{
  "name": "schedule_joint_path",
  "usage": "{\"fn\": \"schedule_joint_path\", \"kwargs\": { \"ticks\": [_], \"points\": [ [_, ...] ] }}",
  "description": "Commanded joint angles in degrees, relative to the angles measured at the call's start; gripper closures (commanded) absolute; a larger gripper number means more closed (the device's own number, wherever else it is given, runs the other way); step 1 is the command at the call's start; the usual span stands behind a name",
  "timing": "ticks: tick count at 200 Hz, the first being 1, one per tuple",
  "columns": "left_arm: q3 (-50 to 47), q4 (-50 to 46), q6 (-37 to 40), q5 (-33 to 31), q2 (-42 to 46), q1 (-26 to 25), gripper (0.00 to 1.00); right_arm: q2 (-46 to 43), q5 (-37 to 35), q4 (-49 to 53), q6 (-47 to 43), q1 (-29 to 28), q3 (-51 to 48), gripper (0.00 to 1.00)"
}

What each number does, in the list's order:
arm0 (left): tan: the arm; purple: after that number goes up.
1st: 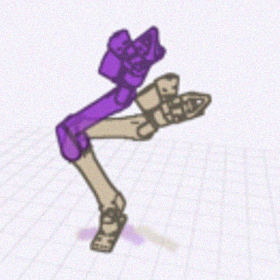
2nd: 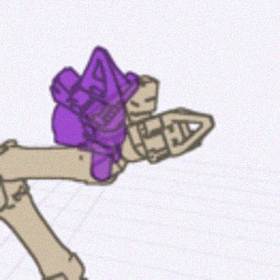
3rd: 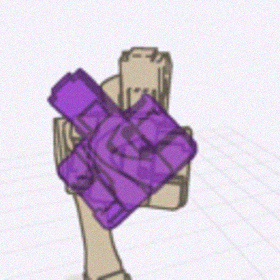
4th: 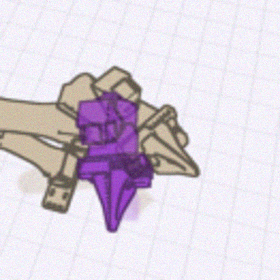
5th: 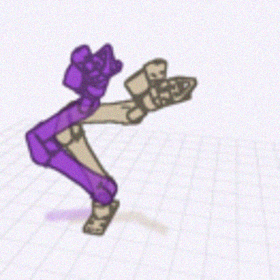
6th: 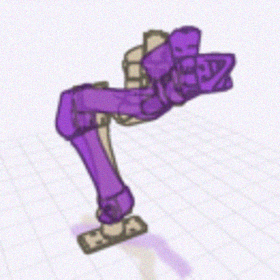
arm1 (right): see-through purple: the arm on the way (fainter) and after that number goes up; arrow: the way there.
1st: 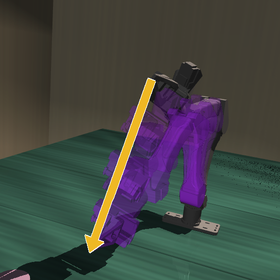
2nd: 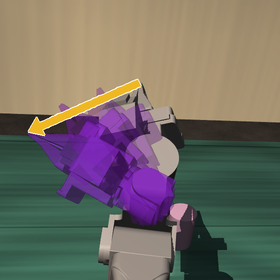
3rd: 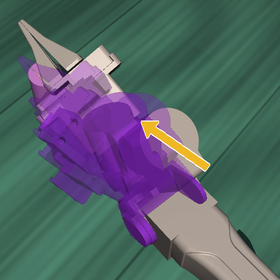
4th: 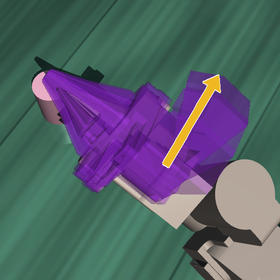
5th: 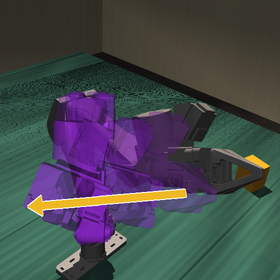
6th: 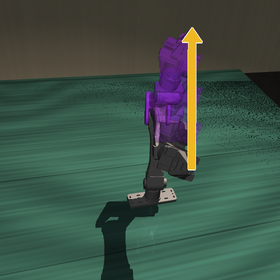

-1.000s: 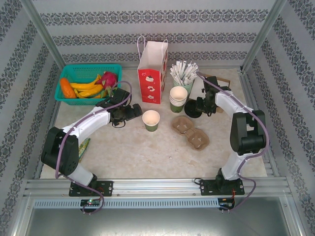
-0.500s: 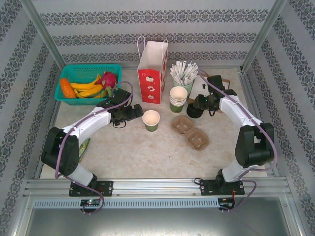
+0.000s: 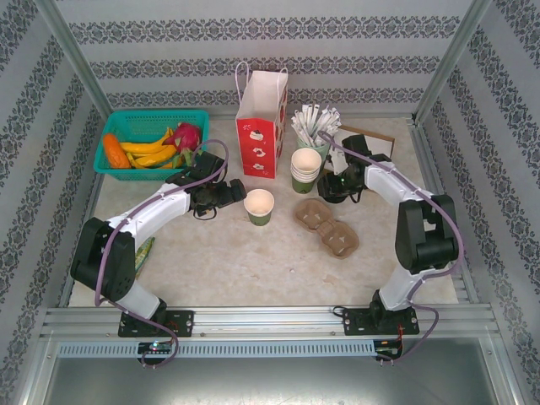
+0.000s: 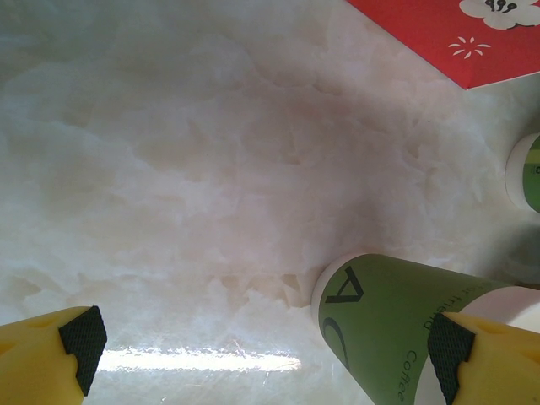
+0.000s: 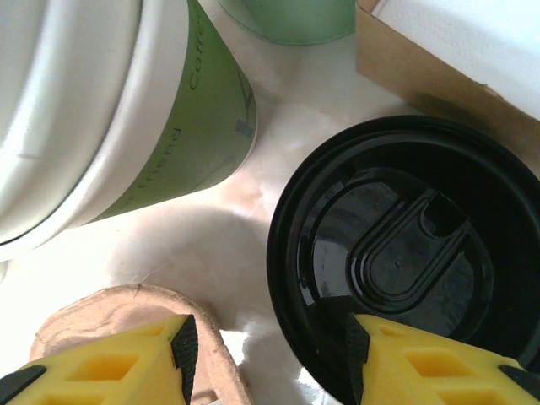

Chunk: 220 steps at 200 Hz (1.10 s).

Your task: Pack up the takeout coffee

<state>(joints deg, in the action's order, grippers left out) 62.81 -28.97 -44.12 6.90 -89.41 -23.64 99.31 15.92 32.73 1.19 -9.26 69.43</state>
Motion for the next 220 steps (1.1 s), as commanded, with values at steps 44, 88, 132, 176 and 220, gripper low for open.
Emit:
{"fn": "schedule_joint_path", "kwargs": {
  "ticks": [44, 88, 132, 176, 220],
  "points": [
    [0.7, 1.6, -0.4, -0.4, -0.7, -0.8, 0.0, 3.6, -3.7, 0.7, -4.8, -0.6, 3.5, 0.53],
    [1.0, 1.5, -0.3, -0.5, -0.9, -0.8, 0.0, 5.5, -6.0, 0.6, -5.5, -0.8, 4.2, 0.58],
    [0.8, 1.3, -0.4, -0.7, -0.9, -1.0, 0.0, 4.8, -6.1, 0.0, -5.7, -1.0, 4.3, 0.72],
    [0.9, 1.4, -0.5, -0.8, -0.9, -0.9, 0.0, 2.1, -6.4, -0.2, -6.6, -1.1, 4.1, 0.89],
    [0.8, 1.4, -0.2, -1.0, -0.4, -0.9, 0.0, -1.1, -4.7, -1.4, -5.8, -0.9, 3.4, 0.93]
  ]
}}
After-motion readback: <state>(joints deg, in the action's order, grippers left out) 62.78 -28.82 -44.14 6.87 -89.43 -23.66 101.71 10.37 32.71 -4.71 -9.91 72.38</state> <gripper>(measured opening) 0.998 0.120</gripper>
